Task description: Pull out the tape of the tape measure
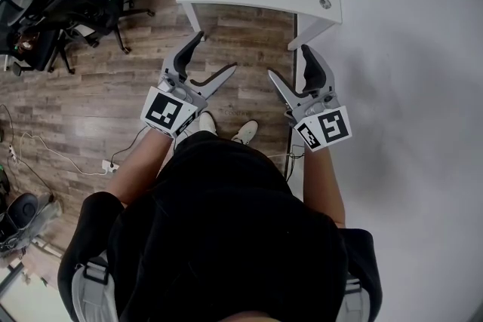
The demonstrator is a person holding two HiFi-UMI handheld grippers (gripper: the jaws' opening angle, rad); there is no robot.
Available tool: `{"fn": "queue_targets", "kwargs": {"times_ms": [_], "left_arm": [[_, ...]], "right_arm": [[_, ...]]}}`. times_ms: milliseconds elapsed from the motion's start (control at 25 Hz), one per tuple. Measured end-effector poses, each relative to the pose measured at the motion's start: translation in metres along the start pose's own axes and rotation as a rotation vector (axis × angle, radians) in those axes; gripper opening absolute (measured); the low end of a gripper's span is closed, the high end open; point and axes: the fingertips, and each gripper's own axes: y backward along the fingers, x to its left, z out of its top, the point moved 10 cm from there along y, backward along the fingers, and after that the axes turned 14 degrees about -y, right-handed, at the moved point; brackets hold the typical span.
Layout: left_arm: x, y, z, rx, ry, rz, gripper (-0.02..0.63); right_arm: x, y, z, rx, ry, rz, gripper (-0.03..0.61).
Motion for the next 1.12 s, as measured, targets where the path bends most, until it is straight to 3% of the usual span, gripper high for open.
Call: {"fn": "queue_targets", "kwargs": {"times_ms": [680,1120], "left_arm": [[-0.015,-0.014,-0.003,0.009,0.023,0.003,0.388],[-0.038,-0.039,0.009,0.042,-0.024,0.01,0.388]], "right_arm": [[-0.019,0.018,-0.002,0.004,-0.007,-0.015,0.405],[-0.044,0.039,0.006,0.003,0.003,-0.002,0.407]]}}
